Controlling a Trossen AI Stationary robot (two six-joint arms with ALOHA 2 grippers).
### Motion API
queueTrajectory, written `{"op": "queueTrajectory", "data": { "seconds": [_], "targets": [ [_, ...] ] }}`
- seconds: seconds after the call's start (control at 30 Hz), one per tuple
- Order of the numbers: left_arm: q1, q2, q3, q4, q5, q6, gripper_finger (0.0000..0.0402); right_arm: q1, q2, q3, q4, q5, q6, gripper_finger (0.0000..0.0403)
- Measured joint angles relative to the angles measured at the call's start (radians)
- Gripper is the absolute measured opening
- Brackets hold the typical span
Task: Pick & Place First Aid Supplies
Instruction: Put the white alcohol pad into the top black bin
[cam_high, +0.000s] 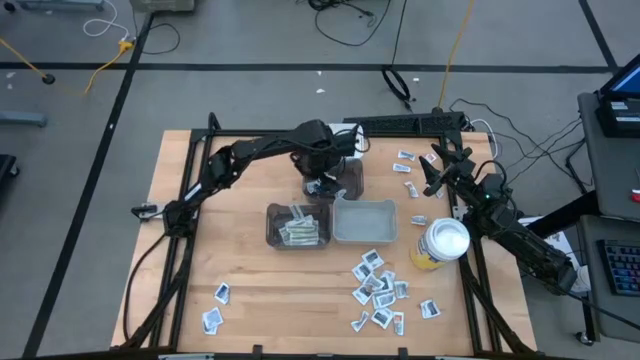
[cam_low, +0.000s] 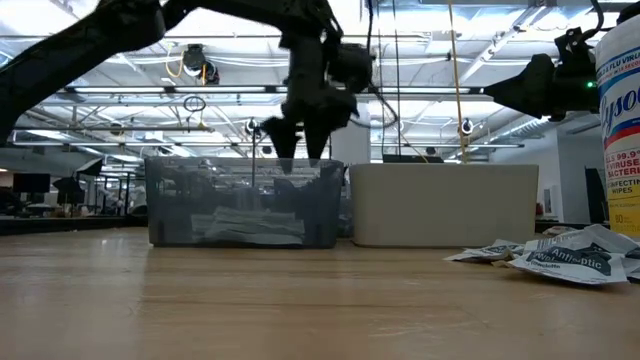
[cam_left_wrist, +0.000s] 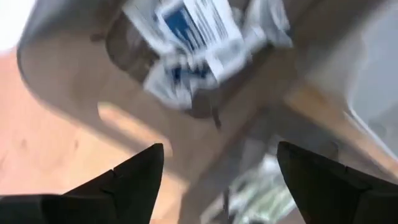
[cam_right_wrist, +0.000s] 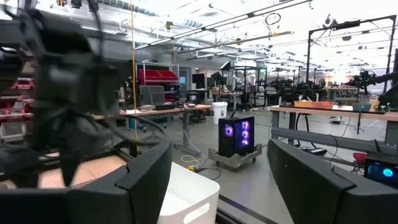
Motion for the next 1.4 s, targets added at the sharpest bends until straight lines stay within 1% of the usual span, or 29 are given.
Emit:
{"op": "queueTrajectory", "data": {
  "seconds": [0.17, 0.27, 0.33, 0.43, 0.57, 0.67, 0.83, 1.0, 1.17, 1.27, 1.4],
  "targets": [
    [-0.062, -0.073, 0.0, 0.006, -0.016, -0.008, 0.0328, 0.0, 0.0, 0.0, 0.0, 0.0, 0.0, 0.0263],
    [-0.104, -0.114, -0.009, 0.006, -0.045, -0.055, 0.0324, 0.0, 0.0, 0.0, 0.0, 0.0, 0.0, 0.0263],
    [-0.134, -0.152, -0.046, 0.01, -0.045, -0.102, 0.0319, 0.0, 0.0, 0.0, 0.0, 0.0, 0.0, 0.0263],
    [-0.185, -0.227, -0.161, 0.05, -0.045, -0.172, 0.0311, 0.0, 0.0, 0.0, 0.0, 0.0, 0.0, 0.0263],
    [-0.26, -0.366, -0.386, 0.16, -0.044, -0.237, 0.0302, 0.0, 0.0, 0.0, 0.0, 0.0, 0.0, 0.0263],
    [-0.324, -0.469, -0.539, 0.224, -0.04, -0.314, 0.0298, 0.0, 0.0, 0.0, 0.0, 0.0, 0.0, 0.0263],
    [-0.44, -0.61, -0.73, 0.267, -0.034, -0.477, 0.0296, 0.0, 0.0, 0.0, 0.0, 0.0, 0.0, 0.0263],
    [-0.569, -0.711, -0.877, 0.269, -0.034, -0.651, 0.0292, 0.0, 0.0, 0.0, 0.0, 0.0, 0.0, 0.0263],
    [-0.695, -0.797, -1.012, 0.309, 0.028, -0.833, 0.029, 0.0, 0.0, 0.0, 0.0, 0.0, 0.0, 0.0263],
    [-0.778, -0.838, -1.078, 0.334, 0.047, -0.948, 0.0295, 0.0, 0.0, 0.0, 0.0, 0.0, 0.0, 0.0263],
    [-0.885, -0.867, -1.133, 0.356, 0.064, -1.078, 0.0295, 0.0, 0.0, 0.0, 0.0, 0.0, 0.0, 0.0263]
  ]
}}
